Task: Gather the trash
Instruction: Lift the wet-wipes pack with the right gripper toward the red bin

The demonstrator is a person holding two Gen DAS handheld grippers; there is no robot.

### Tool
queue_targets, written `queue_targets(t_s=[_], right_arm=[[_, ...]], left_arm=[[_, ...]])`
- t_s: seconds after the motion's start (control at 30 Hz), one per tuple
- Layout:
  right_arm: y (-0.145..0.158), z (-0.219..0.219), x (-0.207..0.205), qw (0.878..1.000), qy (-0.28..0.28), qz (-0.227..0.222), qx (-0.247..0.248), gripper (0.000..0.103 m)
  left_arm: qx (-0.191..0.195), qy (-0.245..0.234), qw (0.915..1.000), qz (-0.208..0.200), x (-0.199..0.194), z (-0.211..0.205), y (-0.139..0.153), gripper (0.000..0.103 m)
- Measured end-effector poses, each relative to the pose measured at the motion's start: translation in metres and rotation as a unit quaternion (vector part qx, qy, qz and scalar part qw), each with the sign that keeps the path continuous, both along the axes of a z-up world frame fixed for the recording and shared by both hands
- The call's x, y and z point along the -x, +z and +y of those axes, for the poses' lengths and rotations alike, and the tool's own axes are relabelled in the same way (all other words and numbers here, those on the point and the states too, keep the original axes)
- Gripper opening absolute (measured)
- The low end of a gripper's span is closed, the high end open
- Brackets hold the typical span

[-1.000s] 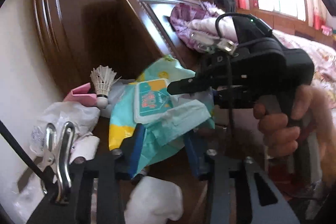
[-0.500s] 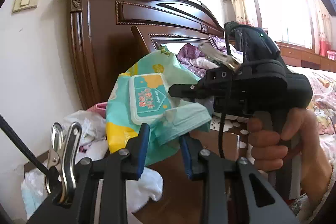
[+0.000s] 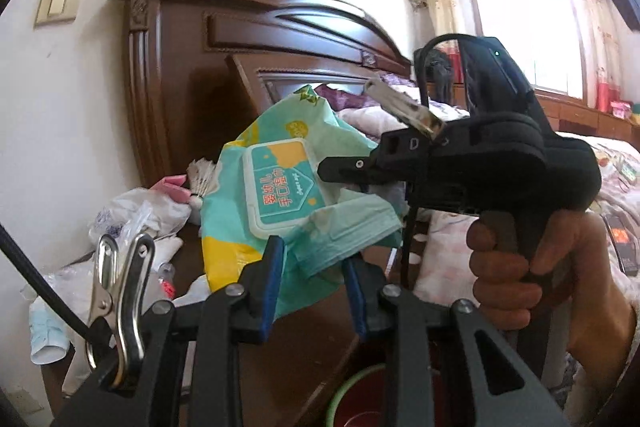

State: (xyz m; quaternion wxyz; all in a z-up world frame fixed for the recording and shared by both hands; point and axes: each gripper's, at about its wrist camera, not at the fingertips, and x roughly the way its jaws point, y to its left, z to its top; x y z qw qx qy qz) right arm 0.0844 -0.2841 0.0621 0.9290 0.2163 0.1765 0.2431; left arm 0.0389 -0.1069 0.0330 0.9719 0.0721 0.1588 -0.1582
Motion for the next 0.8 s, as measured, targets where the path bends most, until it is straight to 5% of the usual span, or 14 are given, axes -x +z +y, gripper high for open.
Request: queue_targets(t_s=[0.27, 0.8], right_arm=[[-0.005, -0.013, 0.029, 1.000, -0.004, 0.002, 0.018, 0.010], [-0.053, -0.049, 0.044, 0.993, -0.024, 0.045, 0.110, 0.010]], left_arm=[[-0.009, -0.007, 0.9999, -0.008, 0.026, -0.020, -0.016, 0.031], [-0.007, -0.018, 0.9987, 0.048, 0.036, -0.068, -0.060, 0.030]])
